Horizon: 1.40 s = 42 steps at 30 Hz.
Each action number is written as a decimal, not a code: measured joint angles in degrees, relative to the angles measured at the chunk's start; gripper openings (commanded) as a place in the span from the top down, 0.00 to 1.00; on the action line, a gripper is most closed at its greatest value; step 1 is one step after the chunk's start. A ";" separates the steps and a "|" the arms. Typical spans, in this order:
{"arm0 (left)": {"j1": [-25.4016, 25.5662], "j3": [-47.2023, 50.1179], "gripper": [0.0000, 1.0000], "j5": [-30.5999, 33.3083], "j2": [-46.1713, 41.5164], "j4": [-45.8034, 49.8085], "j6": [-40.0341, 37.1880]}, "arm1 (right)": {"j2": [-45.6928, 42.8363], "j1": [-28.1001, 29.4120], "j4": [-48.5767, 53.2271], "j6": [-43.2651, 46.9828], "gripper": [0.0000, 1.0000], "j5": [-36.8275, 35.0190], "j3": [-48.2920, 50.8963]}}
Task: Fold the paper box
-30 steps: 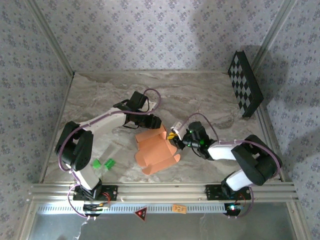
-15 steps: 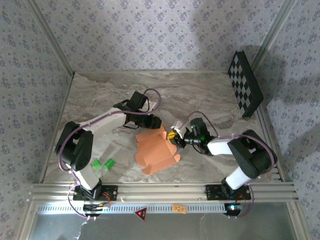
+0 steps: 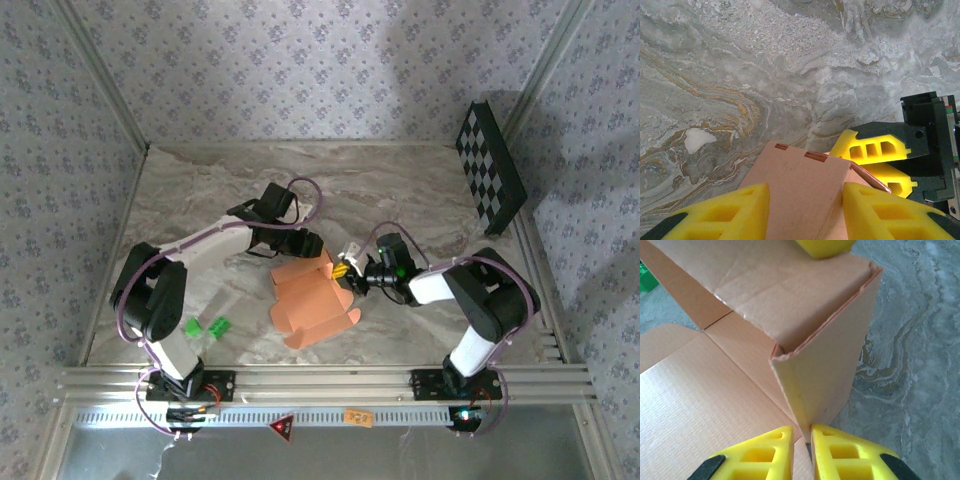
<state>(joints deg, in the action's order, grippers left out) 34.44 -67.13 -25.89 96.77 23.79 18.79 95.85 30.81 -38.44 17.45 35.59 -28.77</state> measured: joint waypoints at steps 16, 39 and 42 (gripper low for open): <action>0.17 0.00 0.57 0.00 0.20 -1.42 0.46 | 2.60 -0.09 -0.20 -0.02 0.84 2.21 -2.45; 0.90 3.26 0.52 -2.58 -0.26 -4.33 2.23 | 2.38 4.72 -3.43 -9.31 0.91 -11.50 -1.68; 0.39 4.17 0.51 -2.58 -1.36 -4.28 2.36 | 1.16 4.76 -3.32 -9.22 0.91 -12.13 -1.53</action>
<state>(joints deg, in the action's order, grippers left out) 34.83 -62.96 -28.47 95.42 19.51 21.15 97.01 35.57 -41.76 8.23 23.46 -30.30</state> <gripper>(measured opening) 0.479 0.088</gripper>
